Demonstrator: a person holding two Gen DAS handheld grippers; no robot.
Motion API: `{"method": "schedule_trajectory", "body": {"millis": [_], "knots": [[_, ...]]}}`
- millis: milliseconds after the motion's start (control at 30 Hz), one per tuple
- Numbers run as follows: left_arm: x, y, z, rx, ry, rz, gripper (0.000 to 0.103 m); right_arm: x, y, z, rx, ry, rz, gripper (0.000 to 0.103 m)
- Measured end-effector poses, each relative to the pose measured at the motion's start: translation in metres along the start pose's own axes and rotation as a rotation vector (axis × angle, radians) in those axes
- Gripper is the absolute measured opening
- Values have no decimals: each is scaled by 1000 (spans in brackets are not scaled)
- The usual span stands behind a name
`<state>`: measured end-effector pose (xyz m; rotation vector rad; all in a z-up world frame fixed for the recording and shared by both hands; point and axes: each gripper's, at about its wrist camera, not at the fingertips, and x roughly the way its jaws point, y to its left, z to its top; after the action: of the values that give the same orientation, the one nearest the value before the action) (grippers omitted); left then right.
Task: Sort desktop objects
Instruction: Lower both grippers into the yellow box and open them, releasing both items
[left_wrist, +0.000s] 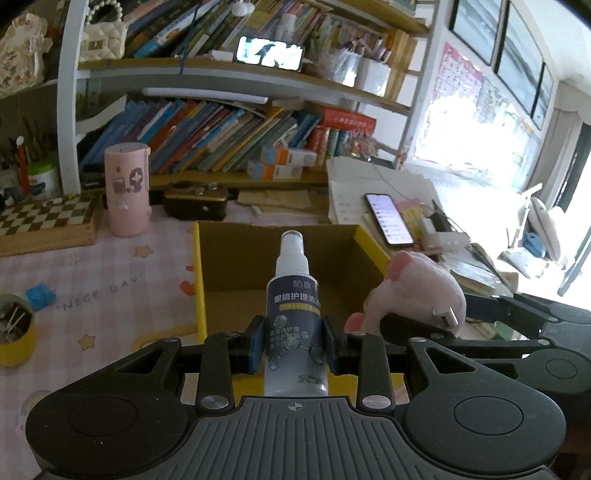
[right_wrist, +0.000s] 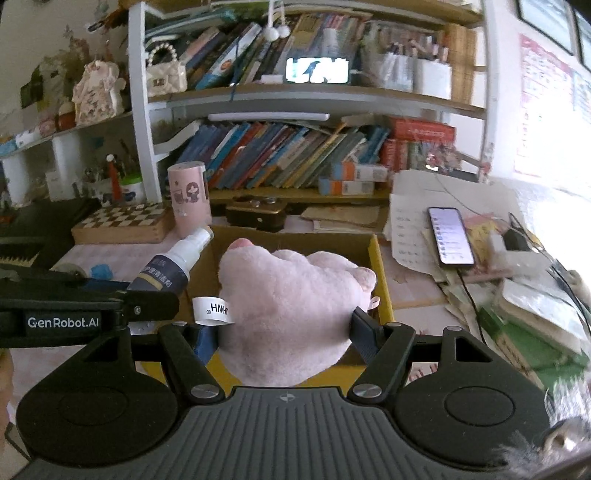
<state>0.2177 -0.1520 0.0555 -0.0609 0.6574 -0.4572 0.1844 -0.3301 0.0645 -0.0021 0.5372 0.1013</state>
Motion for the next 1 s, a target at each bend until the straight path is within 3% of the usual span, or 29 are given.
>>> {"method": "schedule_trajectory", "body": {"millis": [200, 467, 867, 933, 1000], "knots": [[32, 11, 12, -27, 54, 17, 31, 42, -11, 15, -108, 53, 52, 68], [78, 8, 21, 38, 121, 78, 31, 105, -12, 30, -329, 207, 164, 68], [125, -8, 22, 130, 279, 143, 31, 166, -7, 16, -728, 357, 180, 69], [131, -10, 21, 141, 300, 150, 21, 173, -6, 11, -769, 375, 189, 69], [133, -12, 20, 153, 307, 157, 22, 179, -6, 9, -805, 390, 199, 69]]}}
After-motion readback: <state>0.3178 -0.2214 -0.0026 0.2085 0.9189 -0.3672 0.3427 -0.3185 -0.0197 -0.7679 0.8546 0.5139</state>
